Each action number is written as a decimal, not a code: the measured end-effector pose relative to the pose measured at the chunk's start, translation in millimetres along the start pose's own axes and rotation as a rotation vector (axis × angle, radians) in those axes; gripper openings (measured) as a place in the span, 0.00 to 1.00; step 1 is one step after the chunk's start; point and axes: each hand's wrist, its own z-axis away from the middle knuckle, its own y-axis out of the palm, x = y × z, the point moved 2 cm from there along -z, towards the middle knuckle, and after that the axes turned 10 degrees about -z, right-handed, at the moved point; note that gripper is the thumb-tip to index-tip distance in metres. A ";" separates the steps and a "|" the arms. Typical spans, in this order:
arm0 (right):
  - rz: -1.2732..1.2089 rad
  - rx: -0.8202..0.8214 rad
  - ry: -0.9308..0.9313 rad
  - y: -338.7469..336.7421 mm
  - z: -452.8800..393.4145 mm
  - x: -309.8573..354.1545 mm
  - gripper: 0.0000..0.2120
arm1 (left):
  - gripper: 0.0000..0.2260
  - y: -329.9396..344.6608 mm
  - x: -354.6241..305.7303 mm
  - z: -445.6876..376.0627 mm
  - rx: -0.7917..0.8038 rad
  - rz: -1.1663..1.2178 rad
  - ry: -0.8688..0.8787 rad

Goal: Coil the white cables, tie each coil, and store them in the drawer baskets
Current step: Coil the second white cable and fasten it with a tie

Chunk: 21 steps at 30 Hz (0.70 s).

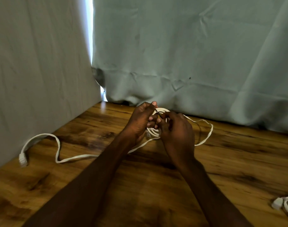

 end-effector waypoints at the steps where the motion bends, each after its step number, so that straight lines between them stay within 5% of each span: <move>1: 0.022 0.013 0.032 -0.6 -0.3 -0.8 0.06 | 0.09 1.3 0.5 0.9 0.004 -0.022 0.005; 7: -0.135 0.063 0.029 -8.0 -6.3 0.8 0.06 | 0.10 3.1 -0.1 4.5 -0.050 -0.155 0.081; 13: -0.360 0.194 0.304 -1.7 -7.5 -4.6 0.07 | 0.11 6.5 -1.3 11.8 -0.118 -0.297 0.174; 18: -0.086 0.171 0.300 -13.2 -8.1 -6.8 0.05 | 0.06 15.6 2.8 8.9 -0.036 -0.212 0.139; 21: -0.178 0.186 0.254 -12.7 -7.5 1.9 0.08 | 0.05 13.6 1.1 7.9 -0.076 -0.240 0.134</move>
